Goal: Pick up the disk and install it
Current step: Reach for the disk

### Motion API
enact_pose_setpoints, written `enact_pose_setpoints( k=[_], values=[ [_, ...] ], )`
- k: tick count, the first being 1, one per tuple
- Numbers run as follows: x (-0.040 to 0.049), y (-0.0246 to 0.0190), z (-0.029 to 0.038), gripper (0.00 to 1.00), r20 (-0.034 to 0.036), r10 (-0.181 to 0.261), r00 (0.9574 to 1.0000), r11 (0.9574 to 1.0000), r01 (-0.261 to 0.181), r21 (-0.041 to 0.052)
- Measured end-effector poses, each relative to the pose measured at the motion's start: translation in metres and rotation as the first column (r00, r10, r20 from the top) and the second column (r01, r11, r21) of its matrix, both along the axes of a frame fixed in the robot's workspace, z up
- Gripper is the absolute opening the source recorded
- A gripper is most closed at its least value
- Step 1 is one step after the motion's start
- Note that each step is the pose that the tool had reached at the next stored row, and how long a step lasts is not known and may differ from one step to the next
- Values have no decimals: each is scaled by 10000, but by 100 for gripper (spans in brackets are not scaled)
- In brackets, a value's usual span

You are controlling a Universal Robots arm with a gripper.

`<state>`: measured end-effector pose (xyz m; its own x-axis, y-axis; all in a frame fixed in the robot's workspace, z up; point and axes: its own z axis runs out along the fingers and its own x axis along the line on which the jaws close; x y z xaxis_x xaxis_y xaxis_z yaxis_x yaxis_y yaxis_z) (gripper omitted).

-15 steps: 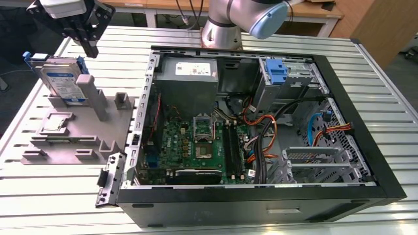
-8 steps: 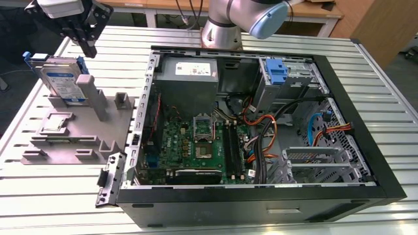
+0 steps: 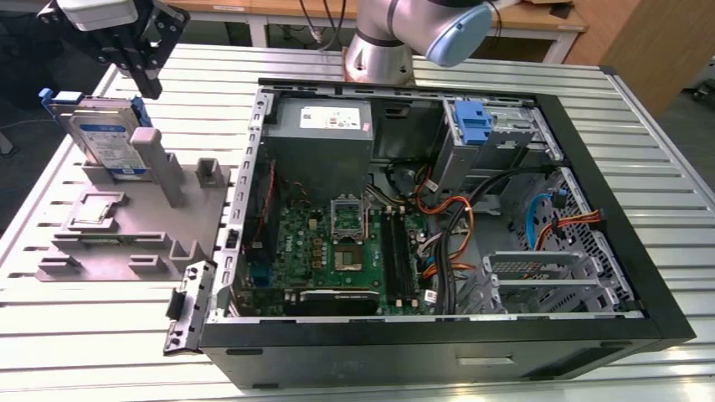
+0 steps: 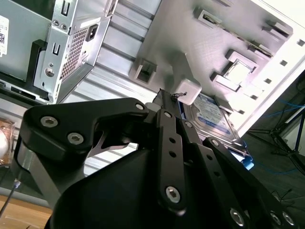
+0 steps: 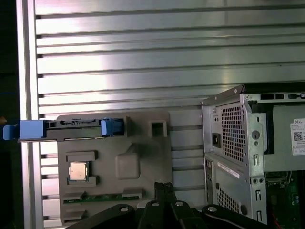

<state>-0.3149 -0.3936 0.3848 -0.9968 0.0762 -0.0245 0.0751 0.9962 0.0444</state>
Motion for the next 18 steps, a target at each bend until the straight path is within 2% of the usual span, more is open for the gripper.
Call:
enact_pose_setpoints(
  k=[18],
  values=[
    [-79,0,0,10,-1,-1,10000,10000,1,0]
  ],
)
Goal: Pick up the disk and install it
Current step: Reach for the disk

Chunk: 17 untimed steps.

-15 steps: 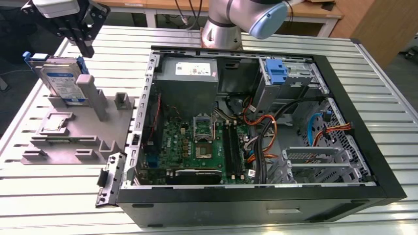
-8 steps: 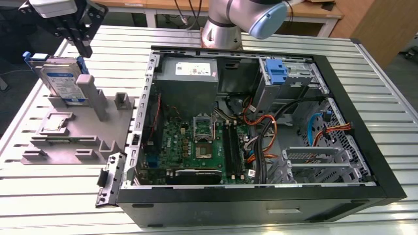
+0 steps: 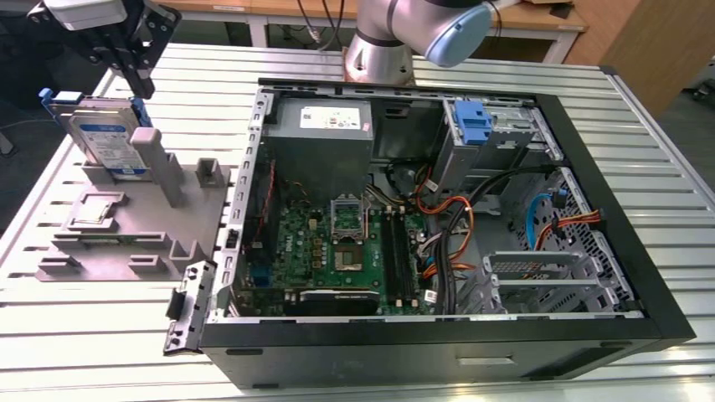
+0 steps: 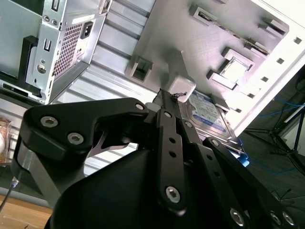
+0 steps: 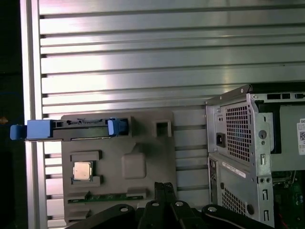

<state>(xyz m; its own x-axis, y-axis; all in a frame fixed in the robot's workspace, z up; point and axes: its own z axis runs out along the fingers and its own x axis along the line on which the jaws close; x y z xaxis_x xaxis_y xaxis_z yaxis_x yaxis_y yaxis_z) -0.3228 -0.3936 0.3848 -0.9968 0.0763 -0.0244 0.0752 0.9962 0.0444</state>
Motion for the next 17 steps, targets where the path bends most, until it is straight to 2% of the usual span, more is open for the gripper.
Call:
enact_pose_setpoints(
  k=[17],
  values=[
    [-90,0,-2,10,1,0,10000,10000,0,0]
  ],
)
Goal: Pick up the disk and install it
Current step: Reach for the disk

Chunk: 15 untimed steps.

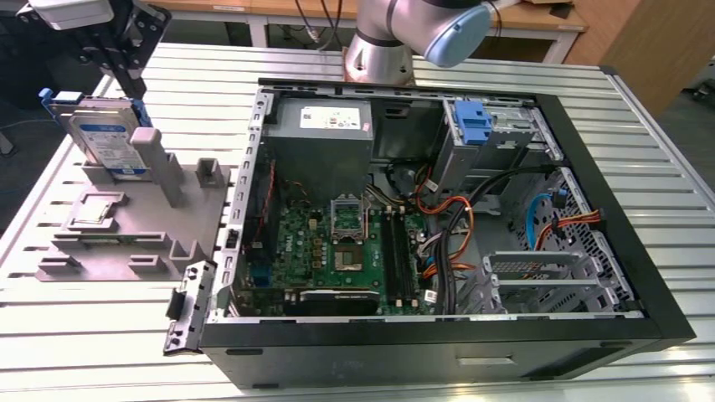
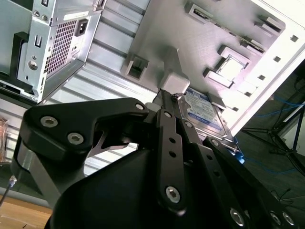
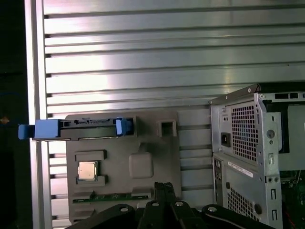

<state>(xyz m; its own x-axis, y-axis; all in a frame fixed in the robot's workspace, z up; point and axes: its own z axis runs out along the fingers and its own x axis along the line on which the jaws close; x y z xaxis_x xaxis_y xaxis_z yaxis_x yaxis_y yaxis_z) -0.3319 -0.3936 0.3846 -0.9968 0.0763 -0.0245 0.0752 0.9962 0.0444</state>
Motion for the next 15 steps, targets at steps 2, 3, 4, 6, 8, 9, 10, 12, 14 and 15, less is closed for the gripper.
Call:
enact_pose_setpoints(
  k=[2,3,4,6,8,9,10,12,14,15],
  values=[
    [-13,0,0,10,0,0,10000,10000,0,0],
    [-20,0,-1,10,0,1,10000,10000,-1,0],
    [-27,0,0,10,-1,1,10000,10000,-1,0],
    [-39,0,-1,10,0,0,10000,10000,0,0],
    [-52,0,-1,10,0,0,10000,10000,0,0],
    [-59,0,-1,10,0,0,10000,10000,0,0],
    [-65,0,-1,10,-1,0,10000,10000,0,0],
    [-78,0,-1,10,-1,1,10000,10000,-1,0],
    [-90,0,-1,10,0,0,10000,10000,0,0],
    [-95,0,-1,10,-1,0,10000,10000,0,0]
  ],
)
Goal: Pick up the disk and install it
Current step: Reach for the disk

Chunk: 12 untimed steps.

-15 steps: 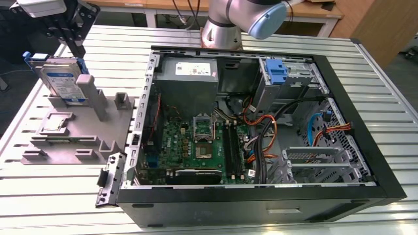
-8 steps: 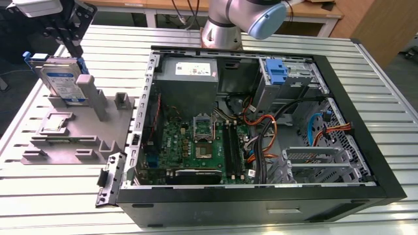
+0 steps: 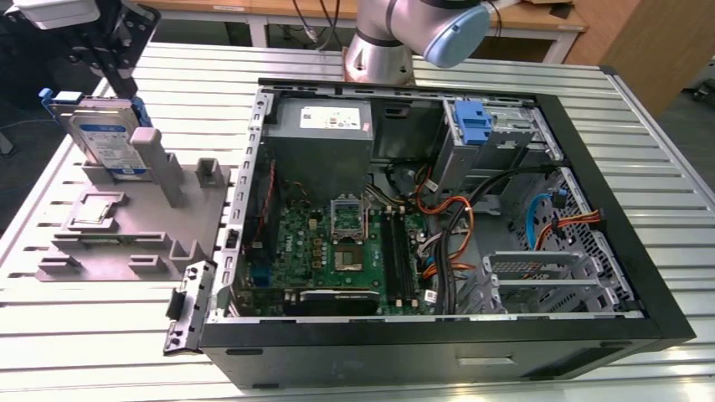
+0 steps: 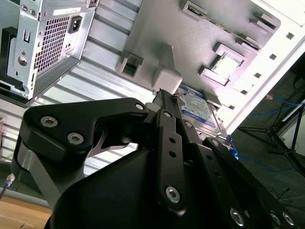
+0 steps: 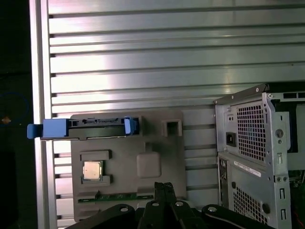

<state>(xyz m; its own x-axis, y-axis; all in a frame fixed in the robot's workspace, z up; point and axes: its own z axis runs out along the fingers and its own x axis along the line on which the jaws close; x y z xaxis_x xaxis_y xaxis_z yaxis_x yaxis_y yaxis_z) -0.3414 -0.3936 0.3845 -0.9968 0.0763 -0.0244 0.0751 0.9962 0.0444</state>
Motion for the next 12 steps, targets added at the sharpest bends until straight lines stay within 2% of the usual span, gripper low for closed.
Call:
enact_pose_setpoints(
  k=[12],
  values=[
    [-82,8,-1,10,0,1,10000,10000,-1,0]
  ],
)
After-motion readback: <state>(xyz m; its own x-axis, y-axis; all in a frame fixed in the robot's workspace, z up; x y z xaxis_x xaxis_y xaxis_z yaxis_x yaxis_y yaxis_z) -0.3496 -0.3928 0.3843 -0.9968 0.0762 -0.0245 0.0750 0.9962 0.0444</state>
